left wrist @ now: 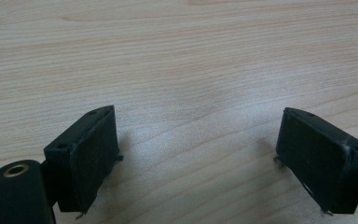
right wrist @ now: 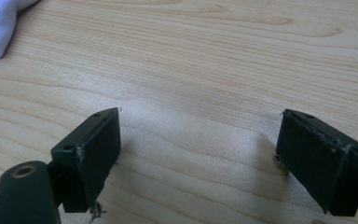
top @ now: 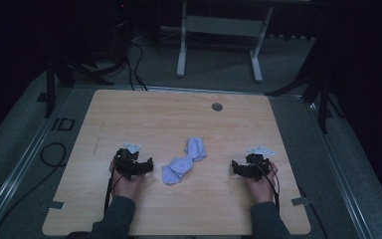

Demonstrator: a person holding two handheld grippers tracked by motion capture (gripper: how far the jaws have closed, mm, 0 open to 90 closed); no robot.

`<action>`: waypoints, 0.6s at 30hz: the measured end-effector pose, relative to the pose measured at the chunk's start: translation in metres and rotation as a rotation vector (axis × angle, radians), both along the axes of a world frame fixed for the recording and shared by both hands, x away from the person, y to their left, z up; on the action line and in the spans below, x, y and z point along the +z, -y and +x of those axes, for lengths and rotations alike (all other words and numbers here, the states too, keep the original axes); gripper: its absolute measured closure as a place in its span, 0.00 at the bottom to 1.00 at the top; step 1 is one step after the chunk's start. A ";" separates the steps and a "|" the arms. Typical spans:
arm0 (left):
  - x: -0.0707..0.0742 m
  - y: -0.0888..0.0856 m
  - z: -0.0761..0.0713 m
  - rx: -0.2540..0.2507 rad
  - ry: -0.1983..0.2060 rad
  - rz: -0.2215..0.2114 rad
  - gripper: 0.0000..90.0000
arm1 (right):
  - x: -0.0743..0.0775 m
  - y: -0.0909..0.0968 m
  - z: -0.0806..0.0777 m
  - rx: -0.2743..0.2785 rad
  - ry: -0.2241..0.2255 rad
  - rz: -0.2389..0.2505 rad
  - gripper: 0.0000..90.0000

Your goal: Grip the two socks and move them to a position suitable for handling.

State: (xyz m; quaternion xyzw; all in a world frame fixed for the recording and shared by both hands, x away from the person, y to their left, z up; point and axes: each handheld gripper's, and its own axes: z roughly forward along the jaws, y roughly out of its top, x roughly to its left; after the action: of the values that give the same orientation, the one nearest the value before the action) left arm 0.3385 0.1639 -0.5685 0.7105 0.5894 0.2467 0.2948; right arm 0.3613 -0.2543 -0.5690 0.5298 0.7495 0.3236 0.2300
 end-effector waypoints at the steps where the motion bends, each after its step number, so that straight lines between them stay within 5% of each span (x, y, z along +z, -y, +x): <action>1: 0.000 0.000 0.000 0.000 0.000 0.000 0.14 | 0.000 0.000 0.000 0.000 0.000 0.000 0.15; 11: 0.000 0.000 0.000 0.000 0.000 0.000 0.14 | 0.001 0.001 0.000 0.002 -0.002 0.000 0.19; 18: 0.000 0.000 -0.001 -0.006 0.003 0.000 0.16 | 0.003 0.007 -0.002 0.000 0.009 0.004 0.36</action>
State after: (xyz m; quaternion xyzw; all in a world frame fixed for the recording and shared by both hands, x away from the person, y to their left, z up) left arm 0.3379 0.1643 -0.5685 0.7121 0.5867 0.2468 0.2963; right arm 0.3591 -0.2612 -0.5662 0.5287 0.7480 0.3273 0.2322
